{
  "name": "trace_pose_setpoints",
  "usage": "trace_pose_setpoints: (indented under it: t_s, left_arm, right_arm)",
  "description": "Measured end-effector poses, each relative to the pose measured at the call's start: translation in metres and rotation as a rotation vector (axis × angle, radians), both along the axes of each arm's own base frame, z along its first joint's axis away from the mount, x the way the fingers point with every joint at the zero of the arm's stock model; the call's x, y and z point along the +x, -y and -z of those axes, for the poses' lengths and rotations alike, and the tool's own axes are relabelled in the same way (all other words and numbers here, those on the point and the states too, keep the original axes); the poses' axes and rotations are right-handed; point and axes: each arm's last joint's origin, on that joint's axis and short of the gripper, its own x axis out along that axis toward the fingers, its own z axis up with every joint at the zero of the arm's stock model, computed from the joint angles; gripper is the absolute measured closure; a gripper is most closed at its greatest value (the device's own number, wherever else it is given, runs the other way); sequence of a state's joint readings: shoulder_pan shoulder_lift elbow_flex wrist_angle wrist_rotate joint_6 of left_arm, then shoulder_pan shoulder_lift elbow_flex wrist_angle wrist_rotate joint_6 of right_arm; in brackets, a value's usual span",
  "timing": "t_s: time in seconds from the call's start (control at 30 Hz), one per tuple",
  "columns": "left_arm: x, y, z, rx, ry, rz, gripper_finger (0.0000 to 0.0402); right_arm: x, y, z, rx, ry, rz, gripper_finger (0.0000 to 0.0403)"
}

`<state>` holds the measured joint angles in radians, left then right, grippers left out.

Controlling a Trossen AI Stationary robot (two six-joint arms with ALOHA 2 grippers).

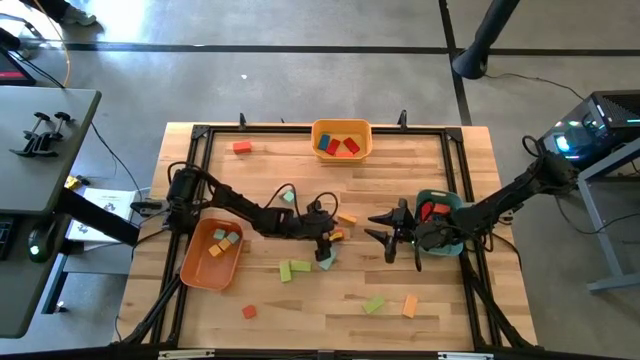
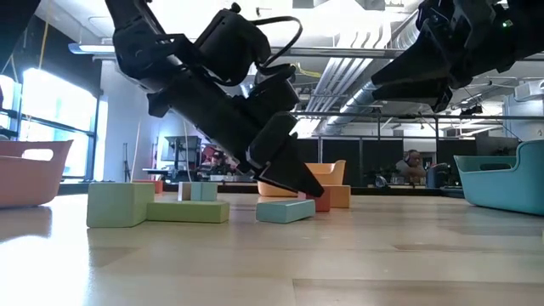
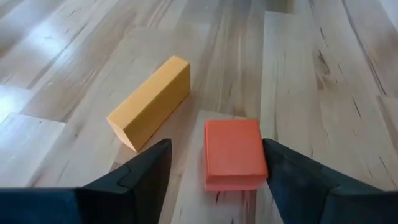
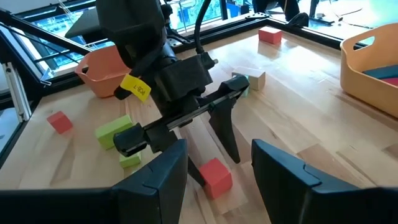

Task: Sort blocks by size
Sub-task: Put the orange square block into the orange bin

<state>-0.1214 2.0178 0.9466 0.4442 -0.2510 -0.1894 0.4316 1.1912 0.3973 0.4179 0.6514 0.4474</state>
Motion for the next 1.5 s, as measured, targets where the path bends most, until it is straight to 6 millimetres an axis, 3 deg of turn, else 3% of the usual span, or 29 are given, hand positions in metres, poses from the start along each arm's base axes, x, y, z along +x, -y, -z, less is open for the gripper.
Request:
trace_pose_setpoints:
  t_s: [0.23, 0.53, 0.7, 0.8, 0.93, 1.03, 1.13, 1.27, 1.4, 1.5]
  left_arm:
    - [0.0, 0.0, 0.0, -0.017, 0.0, 0.022, 0.0196]
    - [0.006, 0.001, 0.021, -0.025, 0.048, 0.0, 0.0199]
    - [0.006, 0.0, 0.023, -0.034, 0.057, -0.021, 0.0205]
    - [0.006, 0.002, 0.023, -0.021, 0.055, -0.012, 0.0229]
    - [0.005, 0.008, 0.023, 0.023, 0.048, 0.031, 0.0299]
    - [0.004, 0.017, 0.021, 0.058, 0.048, 0.059, 0.0301]
    - [-0.001, 0.027, 0.01, 0.159, 0.034, 0.027, 0.0301]
    - [-0.021, 0.044, -0.032, 0.335, -0.037, -0.055, 0.0301]
    - [-0.07, 0.069, -0.078, 0.429, -0.155, -0.102, 0.0301]
    - [-0.119, 0.087, -0.106, 0.373, -0.205, -0.132, 0.0301]
  right_arm:
    - [0.0, 0.0, 0.0, -0.013, -0.006, 0.002, 0.0229]
    - [-0.001, 0.0, 0.002, -0.012, -0.016, 0.006, 0.0229]
    - [-0.001, 0.001, 0.002, -0.012, -0.021, 0.007, 0.0229]
    - [-0.001, 0.001, 0.002, -0.013, -0.022, 0.007, 0.0229]
    - [-0.001, 0.001, 0.002, -0.014, -0.022, 0.007, 0.0229]
    - [-0.001, 0.001, 0.002, -0.014, -0.022, 0.007, 0.0229]
    - [-0.001, 0.001, 0.002, -0.006, -0.02, 0.009, 0.0229]
    - [-0.001, 0.001, 0.003, 0.005, -0.023, 0.014, 0.0229]
    - [-0.001, 0.001, 0.003, 0.004, -0.025, 0.014, 0.0229]
    - [-0.001, 0.001, 0.003, 0.0, -0.027, 0.012, 0.0229]
